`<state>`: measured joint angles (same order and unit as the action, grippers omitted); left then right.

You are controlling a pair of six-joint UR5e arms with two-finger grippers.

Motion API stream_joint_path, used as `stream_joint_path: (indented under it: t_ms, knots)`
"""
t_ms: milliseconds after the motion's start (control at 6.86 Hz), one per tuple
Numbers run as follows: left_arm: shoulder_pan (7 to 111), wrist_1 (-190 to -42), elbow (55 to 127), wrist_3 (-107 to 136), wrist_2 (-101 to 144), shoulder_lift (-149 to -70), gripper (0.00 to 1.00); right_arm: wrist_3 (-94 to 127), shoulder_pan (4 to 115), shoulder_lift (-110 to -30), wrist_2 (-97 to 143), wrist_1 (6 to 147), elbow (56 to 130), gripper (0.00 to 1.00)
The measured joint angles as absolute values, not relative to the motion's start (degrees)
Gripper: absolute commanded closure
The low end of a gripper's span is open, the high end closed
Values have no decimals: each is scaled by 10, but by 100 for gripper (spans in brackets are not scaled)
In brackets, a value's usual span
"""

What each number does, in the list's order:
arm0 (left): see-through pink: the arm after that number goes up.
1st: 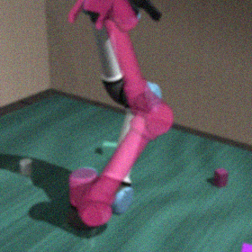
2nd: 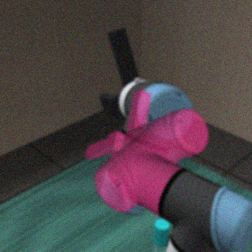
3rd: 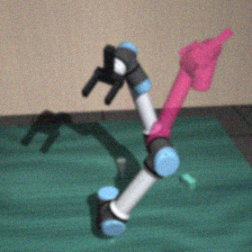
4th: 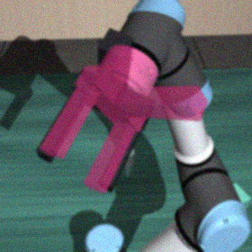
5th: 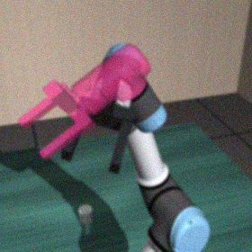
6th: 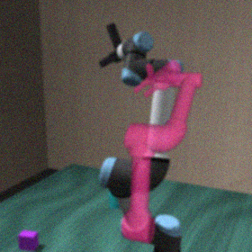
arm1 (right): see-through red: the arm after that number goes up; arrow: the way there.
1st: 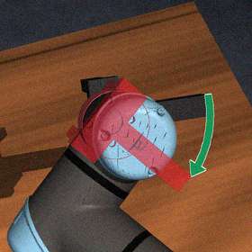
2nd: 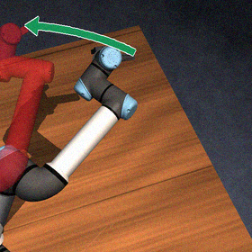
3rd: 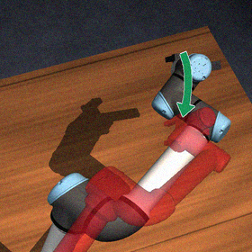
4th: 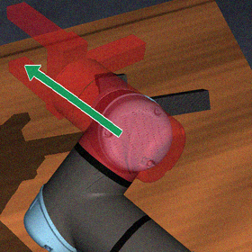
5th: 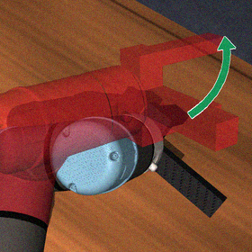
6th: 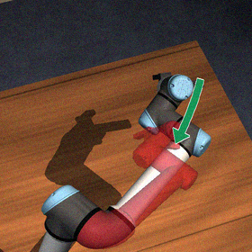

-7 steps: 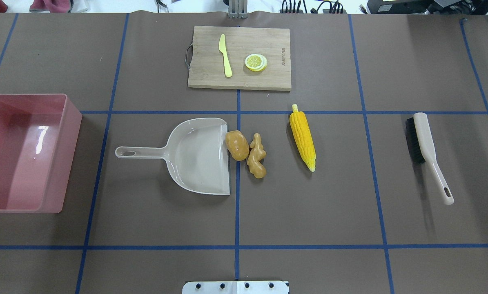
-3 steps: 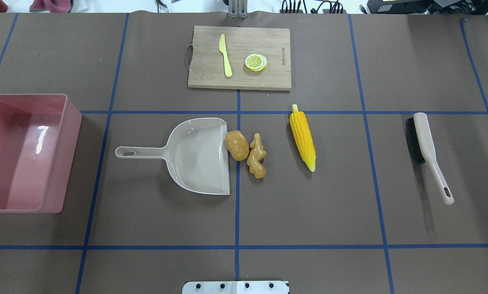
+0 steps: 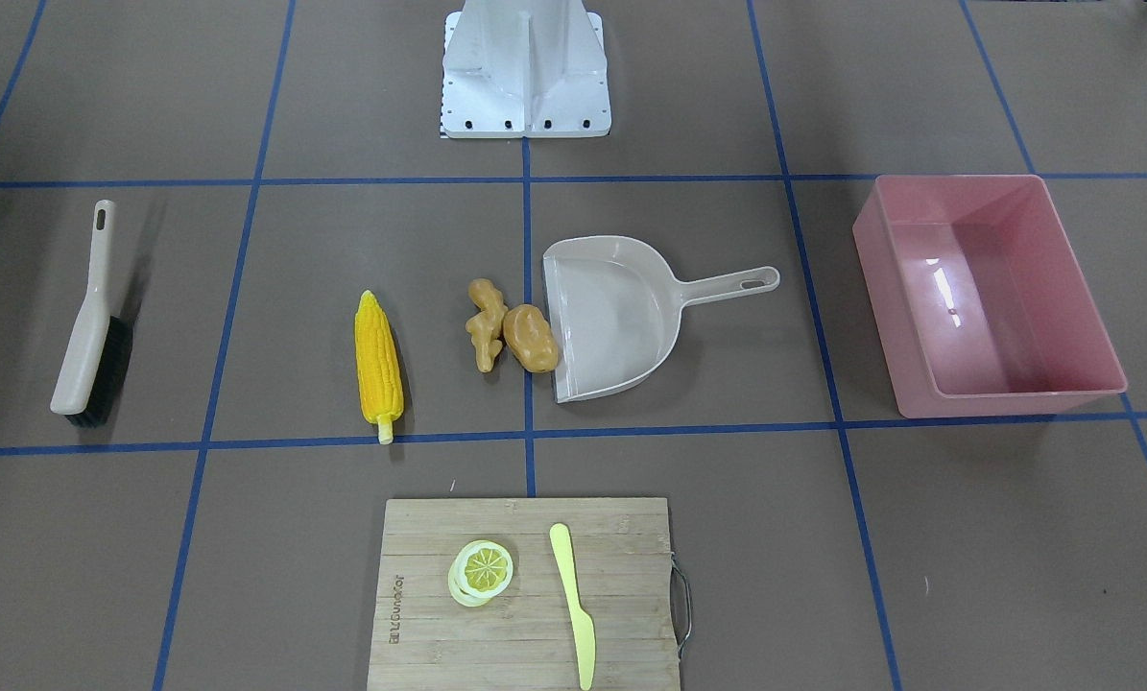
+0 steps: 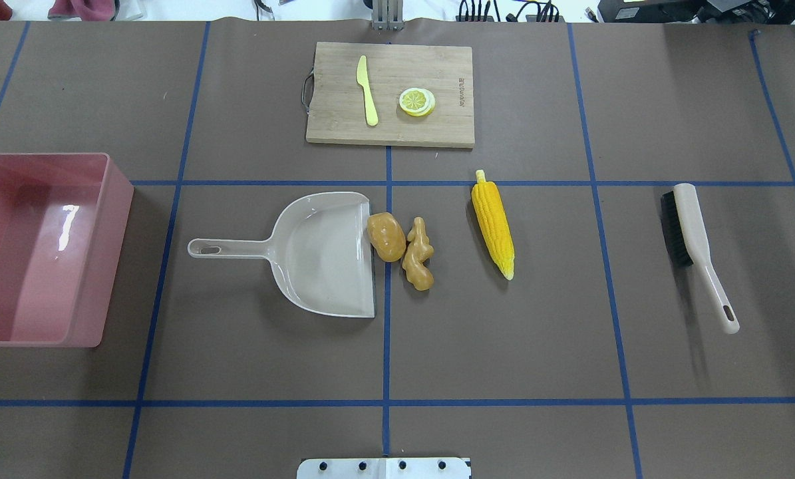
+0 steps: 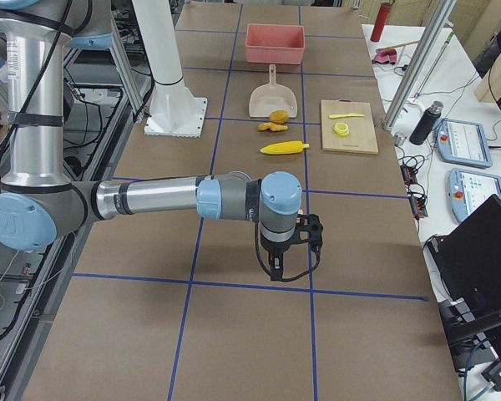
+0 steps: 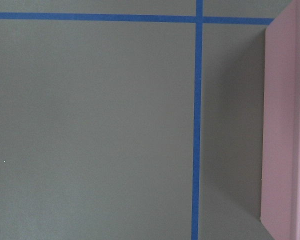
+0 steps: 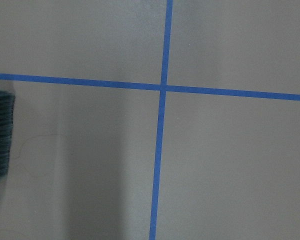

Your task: Sweep and dump trash into bin

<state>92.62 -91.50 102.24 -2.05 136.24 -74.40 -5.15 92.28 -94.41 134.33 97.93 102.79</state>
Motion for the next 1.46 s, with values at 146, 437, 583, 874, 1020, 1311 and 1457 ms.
stream_joint_path:
  t_ms: [146, 437, 583, 874, 1020, 1311, 1457]
  knots:
    - [926, -915, 1023, -21, 1363, -743, 1, -51, 923, -944, 1347, 980, 1036, 0]
    - [926, -916, 1024, -21, 1363, -744, 1, -50, 921, -945, 1349, 982, 1053, 0]
    - [926, -916, 1023, -20, 1363, -745, 1, -44, 918, -945, 1351, 983, 1061, 0]
    - [925, -916, 1020, -20, 1361, -749, 1, 15, 890, -955, 1356, 981, 1097, 0]
    - [925, -916, 1018, -20, 1362, -750, 1, 52, 860, -966, 1356, 979, 1128, 0]
    - [925, -916, 1019, -20, 1363, -749, 1, 112, 785, -976, 1354, 968, 1178, 0]
    - [925, -916, 1020, -18, 1361, -753, 1, 144, 745, -978, 1345, 939, 1181, 0]
